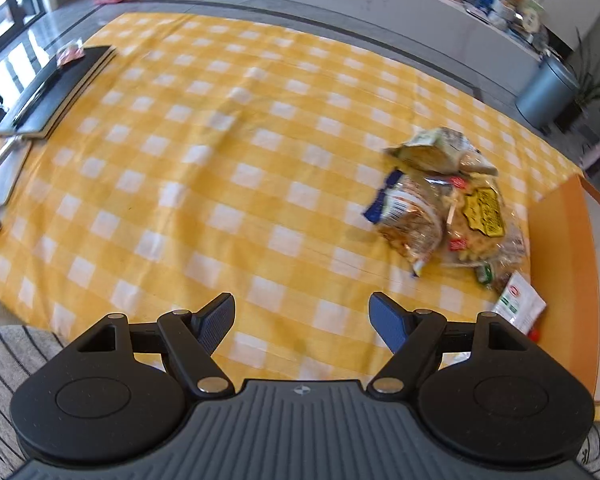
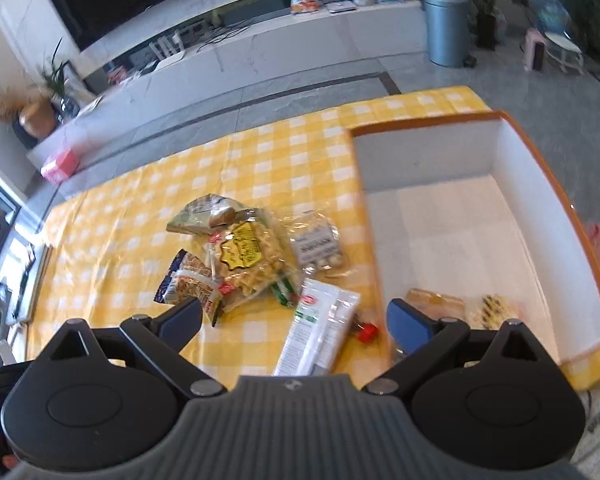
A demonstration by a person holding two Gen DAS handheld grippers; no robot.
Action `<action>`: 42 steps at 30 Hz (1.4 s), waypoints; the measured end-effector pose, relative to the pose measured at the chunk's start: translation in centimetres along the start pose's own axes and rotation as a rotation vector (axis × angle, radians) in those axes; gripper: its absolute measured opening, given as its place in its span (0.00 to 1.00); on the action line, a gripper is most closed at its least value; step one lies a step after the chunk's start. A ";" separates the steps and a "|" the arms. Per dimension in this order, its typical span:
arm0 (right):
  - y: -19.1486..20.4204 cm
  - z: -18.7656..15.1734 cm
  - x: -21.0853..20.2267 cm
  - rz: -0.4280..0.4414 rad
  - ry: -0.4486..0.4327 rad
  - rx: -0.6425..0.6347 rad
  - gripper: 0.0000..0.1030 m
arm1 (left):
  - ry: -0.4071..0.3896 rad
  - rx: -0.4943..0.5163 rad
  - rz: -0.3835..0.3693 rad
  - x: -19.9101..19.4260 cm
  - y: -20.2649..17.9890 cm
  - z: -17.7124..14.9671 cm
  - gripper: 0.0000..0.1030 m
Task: Organize snacks
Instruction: 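Move the right tool back to the snack pile toward the yellow-label waffle bag, then grasp the yellow-label waffle bag with the right tool and lift it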
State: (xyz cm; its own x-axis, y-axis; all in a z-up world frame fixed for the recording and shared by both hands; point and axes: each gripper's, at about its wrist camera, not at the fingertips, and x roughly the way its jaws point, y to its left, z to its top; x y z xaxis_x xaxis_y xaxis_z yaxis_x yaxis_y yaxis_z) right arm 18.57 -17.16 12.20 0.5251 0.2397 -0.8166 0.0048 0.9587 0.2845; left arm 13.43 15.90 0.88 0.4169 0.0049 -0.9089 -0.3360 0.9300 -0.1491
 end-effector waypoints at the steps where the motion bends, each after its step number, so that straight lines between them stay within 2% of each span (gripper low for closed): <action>1: 0.6 0.2 0.6 0.019 0.002 -0.009 0.94 | -0.005 -0.009 0.004 0.1 0.5 0.1 0.87; 3: 1.3 0.8 1.6 0.032 0.016 -0.028 0.93 | -0.006 -0.018 0.022 0.6 1.2 0.3 0.87; 5: 2.6 1.3 3.1 0.000 0.014 -0.061 0.93 | 0.000 -0.030 0.036 1.4 1.9 0.5 0.87; 7: 4.1 1.6 4.5 -0.044 0.005 -0.103 0.93 | 0.018 -0.042 0.023 2.4 2.5 0.8 0.87; 9: 5.4 2.0 6.1 -0.067 0.009 -0.136 0.87 | 0.040 -0.066 0.018 3.4 3.0 1.3 0.87; 14: 7.5 2.8 10.6 -0.132 0.046 -0.197 0.87 | 0.066 -0.114 0.002 5.7 4.2 2.3 0.87; 19: 8.9 3.2 15.3 -0.208 0.098 -0.246 0.88 | 0.070 -0.141 -0.053 7.4 5.0 3.1 0.83; 22: 9.3 3.3 18.0 -0.284 0.123 -0.262 0.88 | 0.068 -0.167 -0.055 8.1 5.5 3.5 0.83; 26: 9.0 3.3 20.7 -0.278 0.152 -0.247 0.91 | 0.075 -0.166 -0.063 8.7 5.9 3.8 0.82; 31: 8.9 3.4 21.3 -0.257 0.159 -0.264 0.91 | 0.096 -0.157 -0.052 9.3 6.1 3.6 0.82; 36: 10.2 2.7 20.8 -0.236 0.159 -0.405 0.95 | 0.098 -0.150 -0.058 9.6 5.9 3.6 0.82; 42: 11.0 1.8 22.0 -0.315 0.146 -0.519 0.97 | 0.111 -0.137 -0.060 10.0 5.8 3.4 0.82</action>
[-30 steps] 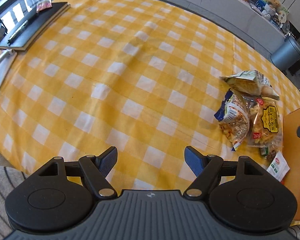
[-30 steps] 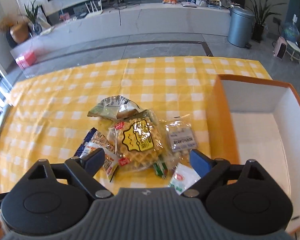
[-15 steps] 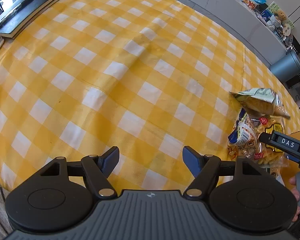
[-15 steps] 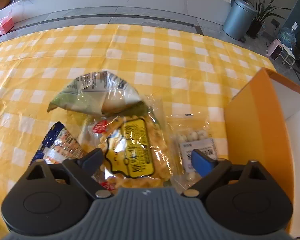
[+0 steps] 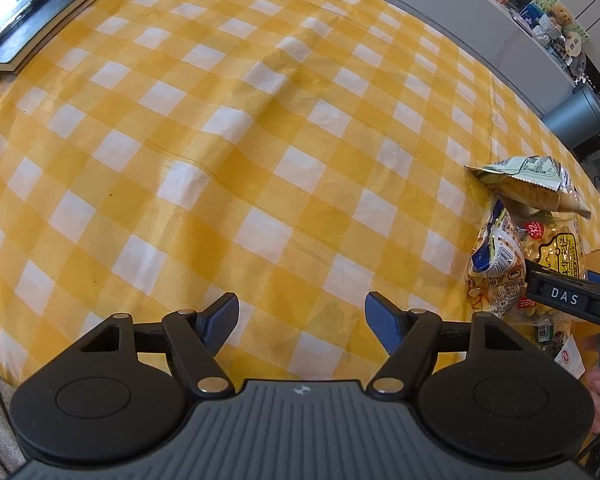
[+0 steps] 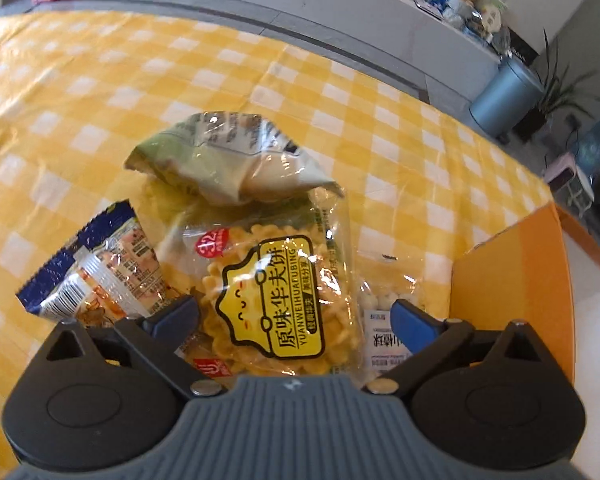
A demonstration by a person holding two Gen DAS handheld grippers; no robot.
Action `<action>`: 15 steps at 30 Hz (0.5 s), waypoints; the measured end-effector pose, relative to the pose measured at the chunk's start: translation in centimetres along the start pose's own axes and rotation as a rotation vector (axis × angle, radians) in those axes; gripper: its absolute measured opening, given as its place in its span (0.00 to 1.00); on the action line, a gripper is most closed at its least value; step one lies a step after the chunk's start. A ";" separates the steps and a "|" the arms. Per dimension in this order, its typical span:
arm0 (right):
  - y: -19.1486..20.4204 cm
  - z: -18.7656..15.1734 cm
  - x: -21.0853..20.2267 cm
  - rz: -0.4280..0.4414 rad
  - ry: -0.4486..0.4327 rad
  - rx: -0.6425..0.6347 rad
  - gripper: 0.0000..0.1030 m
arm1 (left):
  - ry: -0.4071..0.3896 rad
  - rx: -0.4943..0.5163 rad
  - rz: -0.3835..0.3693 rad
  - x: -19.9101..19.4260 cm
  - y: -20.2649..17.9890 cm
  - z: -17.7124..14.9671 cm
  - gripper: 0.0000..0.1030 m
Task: Organize snacks
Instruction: 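Grasp the yellow-label waffle bag with the right tool and lift it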
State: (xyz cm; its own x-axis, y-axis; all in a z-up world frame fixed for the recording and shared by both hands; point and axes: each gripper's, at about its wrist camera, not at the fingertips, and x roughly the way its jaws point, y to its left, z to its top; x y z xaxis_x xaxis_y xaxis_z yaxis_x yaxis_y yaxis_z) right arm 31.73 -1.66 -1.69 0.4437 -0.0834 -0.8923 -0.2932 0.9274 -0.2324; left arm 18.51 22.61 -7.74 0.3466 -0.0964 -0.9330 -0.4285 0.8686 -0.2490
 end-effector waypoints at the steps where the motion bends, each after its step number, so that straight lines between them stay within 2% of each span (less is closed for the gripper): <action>1: 0.1 0.1 0.0 -0.001 0.000 -0.006 0.97 | 0.002 -0.004 -0.001 0.1 0.1 0.0 0.82; 6: 1.0 -0.2 0.4 -0.038 -0.033 -0.090 0.95 | 0.005 -0.039 0.004 0.2 1.0 0.2 0.82; 7: 1.0 -0.3 0.3 -0.042 -0.047 -0.097 0.92 | 0.002 -0.046 0.006 0.1 1.2 0.2 0.82; 8: 0.9 -0.5 0.1 -0.034 -0.064 -0.088 0.77 | 0.000 -0.054 0.007 0.0 1.4 0.2 0.82; 10: 0.8 -0.9 -0.2 -0.029 -0.074 -0.053 0.76 | -0.001 -0.065 0.008 -0.1 1.7 0.2 0.82; 13: 1.1 -1.4 -0.6 -0.038 -0.089 -0.077 0.72 | 0.001 -0.071 0.006 -0.2 1.9 0.2 0.82; 15: 0.8 -1.5 -0.8 -0.016 -0.084 -0.058 0.69 | 0.002 -0.070 0.003 -0.3 1.9 0.2 0.82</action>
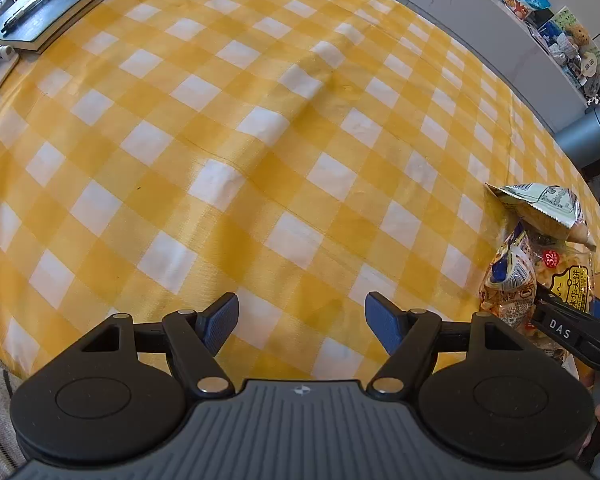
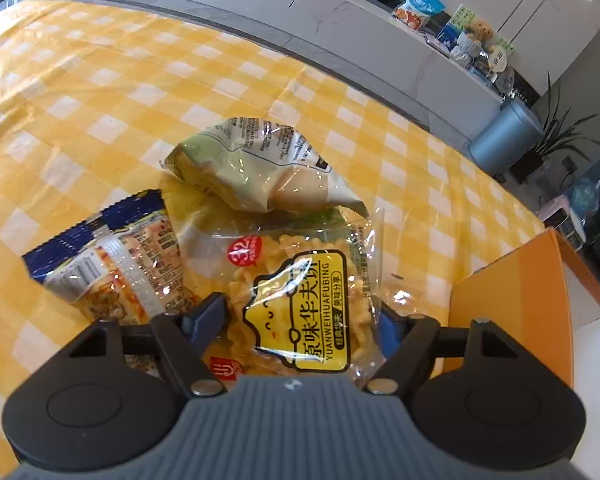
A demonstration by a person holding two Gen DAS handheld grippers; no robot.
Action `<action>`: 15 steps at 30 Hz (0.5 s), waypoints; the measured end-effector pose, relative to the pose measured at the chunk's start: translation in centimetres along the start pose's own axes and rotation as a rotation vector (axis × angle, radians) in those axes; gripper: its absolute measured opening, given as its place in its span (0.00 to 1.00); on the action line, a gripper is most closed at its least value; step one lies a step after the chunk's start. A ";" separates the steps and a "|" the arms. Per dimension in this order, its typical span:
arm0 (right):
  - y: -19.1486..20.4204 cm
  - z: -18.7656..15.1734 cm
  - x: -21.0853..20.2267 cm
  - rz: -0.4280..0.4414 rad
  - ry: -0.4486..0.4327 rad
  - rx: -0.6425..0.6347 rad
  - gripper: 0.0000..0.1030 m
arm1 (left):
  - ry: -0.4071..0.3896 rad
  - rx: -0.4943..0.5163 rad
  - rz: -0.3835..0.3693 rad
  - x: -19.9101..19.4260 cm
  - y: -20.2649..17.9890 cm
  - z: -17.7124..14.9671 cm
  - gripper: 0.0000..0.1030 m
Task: Organize snacks
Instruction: 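Grasp the yellow-label waffle bag with the right tool and lift it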
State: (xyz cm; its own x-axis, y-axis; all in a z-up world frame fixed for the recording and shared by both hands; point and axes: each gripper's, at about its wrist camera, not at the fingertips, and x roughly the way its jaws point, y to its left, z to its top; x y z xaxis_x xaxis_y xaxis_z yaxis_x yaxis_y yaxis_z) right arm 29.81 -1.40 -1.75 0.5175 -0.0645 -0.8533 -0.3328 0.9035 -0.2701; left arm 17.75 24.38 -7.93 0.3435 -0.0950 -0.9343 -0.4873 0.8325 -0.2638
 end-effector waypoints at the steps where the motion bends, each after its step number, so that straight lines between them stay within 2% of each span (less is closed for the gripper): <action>1: -0.4 0.0 -0.1 0.018 0.007 0.029 0.68 | 0.000 0.001 -0.002 0.0 0.0 0.0 0.82; 4: -2.1 -0.3 -0.7 0.070 0.029 0.149 0.66 | 0.006 0.014 -0.017 -0.2 -0.2 -0.2 0.82; 10: -3.9 -2.4 -3.6 0.238 0.086 0.271 0.63 | 0.005 0.034 -0.026 -0.6 -0.4 -0.6 0.82; 13: -3.2 -4.0 -4.5 0.323 0.153 0.284 0.63 | 0.001 0.026 -0.029 -0.9 -0.3 -0.7 0.82; 15: -2.4 -5.1 -4.3 0.330 0.191 0.268 0.69 | -0.001 0.025 -0.029 -1.1 -0.3 -0.8 0.82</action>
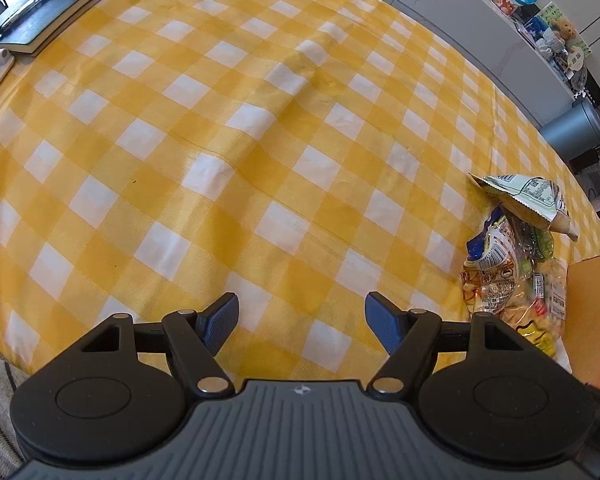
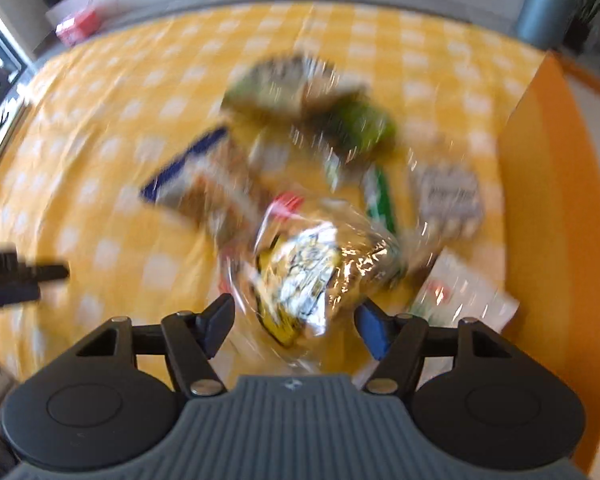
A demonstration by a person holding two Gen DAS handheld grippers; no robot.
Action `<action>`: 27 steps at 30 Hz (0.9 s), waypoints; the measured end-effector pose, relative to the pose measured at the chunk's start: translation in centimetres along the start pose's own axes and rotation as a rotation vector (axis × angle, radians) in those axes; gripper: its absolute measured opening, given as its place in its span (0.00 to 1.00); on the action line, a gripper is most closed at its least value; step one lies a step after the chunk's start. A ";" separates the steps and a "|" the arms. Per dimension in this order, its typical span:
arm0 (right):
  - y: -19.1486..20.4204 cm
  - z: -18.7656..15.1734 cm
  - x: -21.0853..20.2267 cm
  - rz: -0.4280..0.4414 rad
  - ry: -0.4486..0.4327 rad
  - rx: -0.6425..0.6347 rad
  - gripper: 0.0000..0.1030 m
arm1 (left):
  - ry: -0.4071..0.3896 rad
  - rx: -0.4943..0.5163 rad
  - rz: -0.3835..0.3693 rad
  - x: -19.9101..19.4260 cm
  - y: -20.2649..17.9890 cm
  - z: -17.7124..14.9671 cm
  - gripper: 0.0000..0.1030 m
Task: Organize snacks
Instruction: 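Grasp the yellow-label waffle bag with the right tool and lift it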
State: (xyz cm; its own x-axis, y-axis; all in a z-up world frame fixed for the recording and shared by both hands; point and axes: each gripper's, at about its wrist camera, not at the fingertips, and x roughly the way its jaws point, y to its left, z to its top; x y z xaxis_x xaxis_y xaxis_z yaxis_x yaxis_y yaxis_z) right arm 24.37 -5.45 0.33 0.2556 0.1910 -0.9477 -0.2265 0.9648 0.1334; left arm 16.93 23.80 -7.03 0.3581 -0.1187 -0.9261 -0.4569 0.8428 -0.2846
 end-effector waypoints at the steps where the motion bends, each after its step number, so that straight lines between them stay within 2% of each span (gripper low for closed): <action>1: 0.2 -0.4 0.4 -0.028 0.009 -0.005 0.72 | -0.003 0.002 -0.001 -0.2 0.0 0.0 0.82; 3: 0.7 -1.0 0.8 -0.082 -0.003 -0.002 0.91 | -0.009 0.009 0.002 -0.5 0.1 0.0 0.82; 4: 0.9 -1.2 0.8 -0.099 -0.025 0.000 0.94 | -0.011 0.012 0.006 -0.6 0.1 -0.1 0.82; 7: 2.4 -1.5 0.5 -0.163 -0.073 -0.067 0.95 | -0.009 0.013 0.016 -0.7 0.3 -0.2 0.82; 10: 3.1 -1.1 0.5 -0.197 -0.047 -0.094 0.97 | -0.004 0.005 0.019 -0.7 0.6 -0.3 0.82; 11: 2.9 -0.8 0.6 -0.189 -0.028 -0.056 0.97 | -0.001 0.005 0.019 -0.6 0.6 -0.3 0.82; 14: 1.2 0.1 1.2 -0.088 0.038 0.125 0.97 | 0.013 0.032 0.016 -0.4 0.2 -0.4 0.82; 17: 0.3 0.8 1.7 -0.067 0.024 0.283 0.97 | 0.011 0.044 0.010 -0.4 -0.1 -0.5 0.82; 20: 0.4 1.6 2.2 -0.132 -0.008 0.324 0.97 | 0.021 0.034 0.012 -0.1 -0.2 -0.6 0.82; 23: 0.8 2.3 3.3 -0.201 -0.004 0.300 0.97 | 0.031 0.047 0.012 0.1 -0.5 -0.7 0.82; 27: 1.4 2.3 4.9 -0.253 0.010 0.277 0.97 | 0.029 0.065 0.009 -0.1 -0.9 -0.8 0.82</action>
State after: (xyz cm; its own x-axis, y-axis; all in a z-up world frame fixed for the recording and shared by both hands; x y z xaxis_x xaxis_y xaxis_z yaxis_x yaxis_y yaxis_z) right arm 27.48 -2.74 -3.50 0.2612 -0.0599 -0.9634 0.1062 0.9938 -0.0330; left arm 16.65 22.61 -6.87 0.3297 -0.1256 -0.9357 -0.4062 0.8758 -0.2607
